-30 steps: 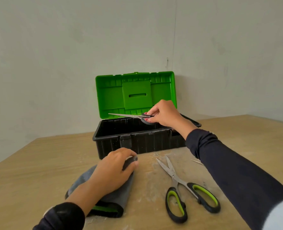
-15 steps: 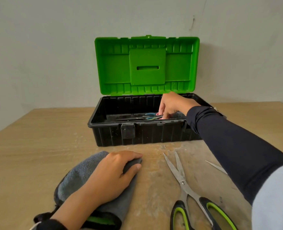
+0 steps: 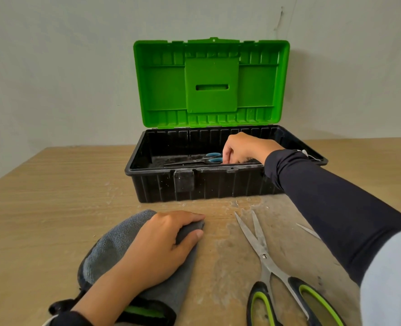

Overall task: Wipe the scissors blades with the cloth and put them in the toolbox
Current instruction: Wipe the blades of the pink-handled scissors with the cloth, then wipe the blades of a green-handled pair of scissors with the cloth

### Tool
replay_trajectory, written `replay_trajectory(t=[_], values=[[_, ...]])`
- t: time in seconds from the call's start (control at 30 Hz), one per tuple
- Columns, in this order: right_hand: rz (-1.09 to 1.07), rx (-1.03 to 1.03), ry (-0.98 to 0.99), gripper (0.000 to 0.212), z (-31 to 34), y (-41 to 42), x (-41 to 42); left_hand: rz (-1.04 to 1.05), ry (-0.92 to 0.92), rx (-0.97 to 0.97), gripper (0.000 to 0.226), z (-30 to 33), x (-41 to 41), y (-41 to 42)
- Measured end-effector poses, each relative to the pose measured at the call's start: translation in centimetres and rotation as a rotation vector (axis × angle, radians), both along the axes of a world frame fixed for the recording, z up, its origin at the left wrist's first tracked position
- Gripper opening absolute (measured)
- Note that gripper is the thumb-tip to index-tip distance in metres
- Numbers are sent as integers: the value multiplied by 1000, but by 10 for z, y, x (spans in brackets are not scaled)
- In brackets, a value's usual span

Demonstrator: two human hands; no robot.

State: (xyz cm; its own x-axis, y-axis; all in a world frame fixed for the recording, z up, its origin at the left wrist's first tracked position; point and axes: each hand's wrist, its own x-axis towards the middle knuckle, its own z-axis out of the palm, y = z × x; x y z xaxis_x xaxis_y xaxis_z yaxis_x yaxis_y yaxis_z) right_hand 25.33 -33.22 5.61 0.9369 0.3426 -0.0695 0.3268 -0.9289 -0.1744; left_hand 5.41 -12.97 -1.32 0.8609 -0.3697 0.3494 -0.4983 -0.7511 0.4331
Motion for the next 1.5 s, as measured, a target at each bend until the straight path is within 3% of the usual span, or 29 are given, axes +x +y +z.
replay_trajectory(t=[0.23,0.37,0.5,0.7,0.9,1.07,1.17,1.27,1.4,1.5], values=[[19,162,39,7,10,0,-7,-6,-15,-1,35,0,0,0],[36,189,24,9,17,3,-15,-15,-27,4,34,-1,0,1],[29,275,-113,13,26,2,-35,-17,-49,26,35,0,-1,-1],[18,379,-384,14,28,-6,-94,0,-284,143,29,7,-18,-7],[-28,481,-422,14,-2,-21,-174,67,-428,209,21,17,-47,-17],[-124,330,-255,18,-36,-29,-212,139,-370,250,15,18,-60,-18],[-221,107,-182,43,-36,-21,-217,210,-299,304,27,15,-60,-13],[-249,-33,-223,49,-32,-8,-223,249,-257,337,41,13,-59,-13],[-334,-38,-215,43,-29,2,-226,278,-215,373,34,13,-55,-15],[-417,92,-109,54,-32,2,-220,288,-194,373,22,14,-54,-16]])
